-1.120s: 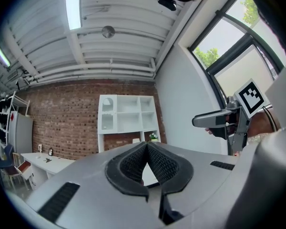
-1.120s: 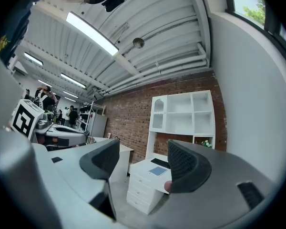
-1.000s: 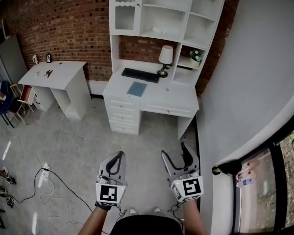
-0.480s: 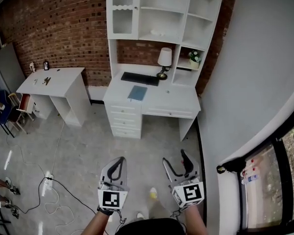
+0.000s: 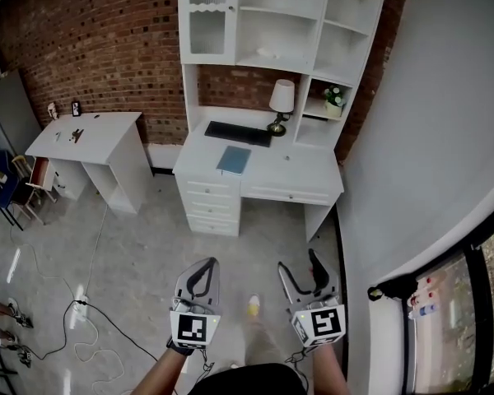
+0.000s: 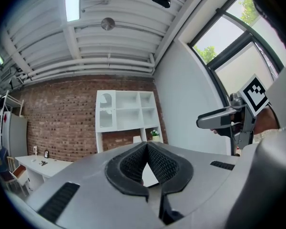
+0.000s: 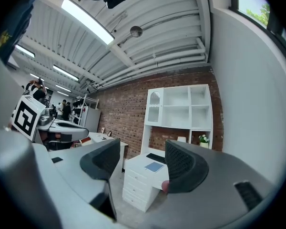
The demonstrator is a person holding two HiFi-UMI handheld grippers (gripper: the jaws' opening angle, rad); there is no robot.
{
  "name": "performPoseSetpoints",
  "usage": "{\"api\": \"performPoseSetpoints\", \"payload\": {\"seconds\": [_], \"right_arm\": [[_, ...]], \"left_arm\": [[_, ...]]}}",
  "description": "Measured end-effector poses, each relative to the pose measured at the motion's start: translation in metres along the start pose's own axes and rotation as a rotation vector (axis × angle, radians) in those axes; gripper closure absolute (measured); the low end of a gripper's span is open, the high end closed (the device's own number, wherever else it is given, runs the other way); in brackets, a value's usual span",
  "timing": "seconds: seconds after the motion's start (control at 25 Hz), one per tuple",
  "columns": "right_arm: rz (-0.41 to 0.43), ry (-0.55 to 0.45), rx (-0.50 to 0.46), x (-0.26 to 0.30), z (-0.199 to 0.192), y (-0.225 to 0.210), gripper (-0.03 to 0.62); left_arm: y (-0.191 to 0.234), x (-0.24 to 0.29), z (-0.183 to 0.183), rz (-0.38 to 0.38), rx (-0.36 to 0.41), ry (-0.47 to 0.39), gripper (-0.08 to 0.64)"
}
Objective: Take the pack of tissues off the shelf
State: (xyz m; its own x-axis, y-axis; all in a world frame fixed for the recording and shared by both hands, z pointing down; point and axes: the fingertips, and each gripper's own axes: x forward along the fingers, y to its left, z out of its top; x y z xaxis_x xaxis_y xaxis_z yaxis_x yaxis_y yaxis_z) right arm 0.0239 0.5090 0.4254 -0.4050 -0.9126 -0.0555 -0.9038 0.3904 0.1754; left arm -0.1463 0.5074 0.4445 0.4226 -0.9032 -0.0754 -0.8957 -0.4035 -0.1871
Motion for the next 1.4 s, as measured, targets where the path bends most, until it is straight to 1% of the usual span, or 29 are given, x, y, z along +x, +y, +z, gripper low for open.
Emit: {"api": "performPoseSetpoints", "payload": {"seconds": [0.16,0.24,0.32,0.4,0.48,0.56,0.68,0.76,0.88,1.0,1.08,1.2,1.4], "right_arm": [[0.019,-0.013,0.021,0.049,-0.007,-0.018,0.316],[0.025,-0.017,0.025,0.079,-0.011,-0.036,0.316],[0.025,-0.021,0.032,0.113,-0.014,-0.059,0.316],[0.024,-0.02,0.041,0.148,-0.017,-0.083,0.316],[0.027,-0.016,0.057,0.178,-0.019,-0.106,0.316],[0.032,-0.022,0.064,0.205,-0.017,-0.13,0.316],[0.04,-0.056,0.06,0.25,-0.005,-0.165,0.316],[0.039,-0.068,0.062,0.272,0.0,-0.187,0.316],[0.029,-0.078,0.059,0.293,-0.001,-0.212,0.316],[0.03,-0.092,0.071,0.314,-0.01,-0.223,0.316],[0.03,-0.091,0.085,0.325,-0.019,-0.229,0.316],[0.03,-0.091,0.095,0.345,-0.025,-0.24,0.316],[0.011,-0.097,0.091,0.382,-0.031,-0.261,0.316]], "left_arm": [[0.017,0.046,-0.005,0.006,0.008,-0.003,0.546],[0.026,0.078,-0.008,0.006,0.026,0.007,0.546],[0.038,0.118,-0.006,0.016,0.028,-0.009,0.546],[0.051,0.159,-0.003,0.027,0.0,-0.024,0.546],[0.057,0.198,-0.002,0.015,-0.029,-0.015,0.546],[0.06,0.239,0.006,-0.001,-0.052,-0.025,0.546],[0.066,0.301,0.021,-0.013,-0.026,-0.04,0.546],[0.069,0.331,0.024,-0.017,-0.006,-0.034,0.546],[0.077,0.361,0.022,-0.01,-0.01,-0.02,0.546],[0.092,0.381,0.012,0.006,0.011,-0.019,0.546],[0.098,0.392,0.002,0.012,0.021,-0.002,0.546],[0.104,0.414,-0.005,0.016,0.016,0.004,0.546],[0.117,0.459,-0.016,-0.006,0.017,-0.001,0.546]]}}
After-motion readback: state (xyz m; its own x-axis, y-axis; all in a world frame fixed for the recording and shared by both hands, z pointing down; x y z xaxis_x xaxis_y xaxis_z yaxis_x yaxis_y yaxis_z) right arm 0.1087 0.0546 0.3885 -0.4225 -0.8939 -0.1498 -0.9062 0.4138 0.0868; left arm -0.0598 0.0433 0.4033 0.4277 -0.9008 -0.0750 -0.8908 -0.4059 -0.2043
